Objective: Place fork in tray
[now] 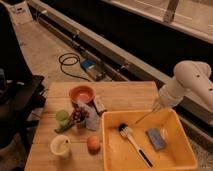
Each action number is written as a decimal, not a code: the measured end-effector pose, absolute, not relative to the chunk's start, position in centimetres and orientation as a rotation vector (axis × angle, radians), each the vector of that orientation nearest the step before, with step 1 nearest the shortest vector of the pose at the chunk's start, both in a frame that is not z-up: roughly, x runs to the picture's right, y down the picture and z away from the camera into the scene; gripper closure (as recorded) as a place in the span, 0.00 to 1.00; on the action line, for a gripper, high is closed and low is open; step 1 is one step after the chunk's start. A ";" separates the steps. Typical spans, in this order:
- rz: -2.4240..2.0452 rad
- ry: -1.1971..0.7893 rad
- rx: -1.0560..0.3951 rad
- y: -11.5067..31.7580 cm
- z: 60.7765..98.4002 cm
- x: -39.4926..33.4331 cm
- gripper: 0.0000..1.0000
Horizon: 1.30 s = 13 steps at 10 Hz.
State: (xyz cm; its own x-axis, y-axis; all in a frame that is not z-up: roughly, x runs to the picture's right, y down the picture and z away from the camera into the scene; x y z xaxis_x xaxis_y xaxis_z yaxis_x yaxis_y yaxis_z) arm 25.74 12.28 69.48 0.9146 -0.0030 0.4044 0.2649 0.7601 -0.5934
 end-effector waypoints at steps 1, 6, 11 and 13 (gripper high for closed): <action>-0.211 -0.480 -0.732 13.5 69.4 25.1 0.80; -0.318 -0.601 -0.781 14.9 69.9 23.5 0.70; -0.317 -0.601 -0.782 15.0 69.9 23.5 0.70; -0.318 -0.601 -0.782 15.0 69.9 23.5 0.78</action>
